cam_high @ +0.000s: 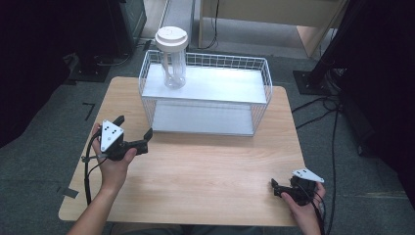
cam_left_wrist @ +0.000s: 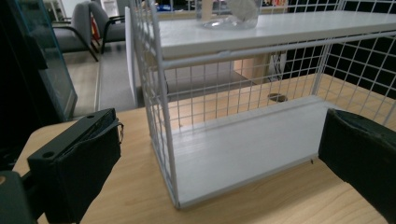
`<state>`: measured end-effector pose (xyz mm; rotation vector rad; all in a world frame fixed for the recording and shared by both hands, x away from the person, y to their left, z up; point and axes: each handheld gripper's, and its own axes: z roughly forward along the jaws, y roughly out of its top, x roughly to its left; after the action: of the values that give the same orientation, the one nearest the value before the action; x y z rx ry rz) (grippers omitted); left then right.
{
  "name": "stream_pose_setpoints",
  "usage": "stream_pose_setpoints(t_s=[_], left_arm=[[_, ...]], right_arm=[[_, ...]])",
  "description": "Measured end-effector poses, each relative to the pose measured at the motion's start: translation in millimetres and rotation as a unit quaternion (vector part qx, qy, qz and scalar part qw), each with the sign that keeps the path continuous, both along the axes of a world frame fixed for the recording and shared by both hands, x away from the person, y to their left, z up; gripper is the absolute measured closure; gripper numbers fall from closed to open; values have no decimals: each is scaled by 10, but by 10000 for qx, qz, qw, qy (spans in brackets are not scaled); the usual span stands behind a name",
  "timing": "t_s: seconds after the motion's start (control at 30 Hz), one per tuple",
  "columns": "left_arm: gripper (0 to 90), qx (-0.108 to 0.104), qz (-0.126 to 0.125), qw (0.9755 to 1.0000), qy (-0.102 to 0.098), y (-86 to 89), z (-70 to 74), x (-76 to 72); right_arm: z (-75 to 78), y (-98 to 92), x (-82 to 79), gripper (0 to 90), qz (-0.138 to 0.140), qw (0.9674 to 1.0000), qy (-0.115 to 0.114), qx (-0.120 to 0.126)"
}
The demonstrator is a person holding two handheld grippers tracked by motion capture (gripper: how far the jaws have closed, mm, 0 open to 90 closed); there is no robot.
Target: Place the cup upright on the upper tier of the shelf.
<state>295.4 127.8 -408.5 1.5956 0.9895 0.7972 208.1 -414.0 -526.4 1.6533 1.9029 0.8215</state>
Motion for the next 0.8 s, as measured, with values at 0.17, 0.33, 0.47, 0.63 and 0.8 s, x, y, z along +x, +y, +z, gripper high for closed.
stream_pose_setpoints(t_s=[0.17, 0.33, 0.47, 0.63, 0.8], left_arm=[[0, 12, 83, 9999, 74, 74, -96, -76], [0, 56, 150, 9996, 230, 167, -238, -159], [0, 99, 226, 9990, 375, 266, -351, -225], [0, 209, 324, 9980, 508, 358, -470, -291], [0, 281, 505, 9951, 805, 513, -638, -363]], right_arm=[[0, 0, 0, 7, 0, 10000, 0, 0], [0, 0, 0, 7, 0, 10000, -1, 1], [0, 0, 0, 7, 1, 10000, 3, -1], [1, 1, 0, 7, -3, 10000, 7, 1], [1, 1, 0, 7, -1, 10000, 9, -3]])
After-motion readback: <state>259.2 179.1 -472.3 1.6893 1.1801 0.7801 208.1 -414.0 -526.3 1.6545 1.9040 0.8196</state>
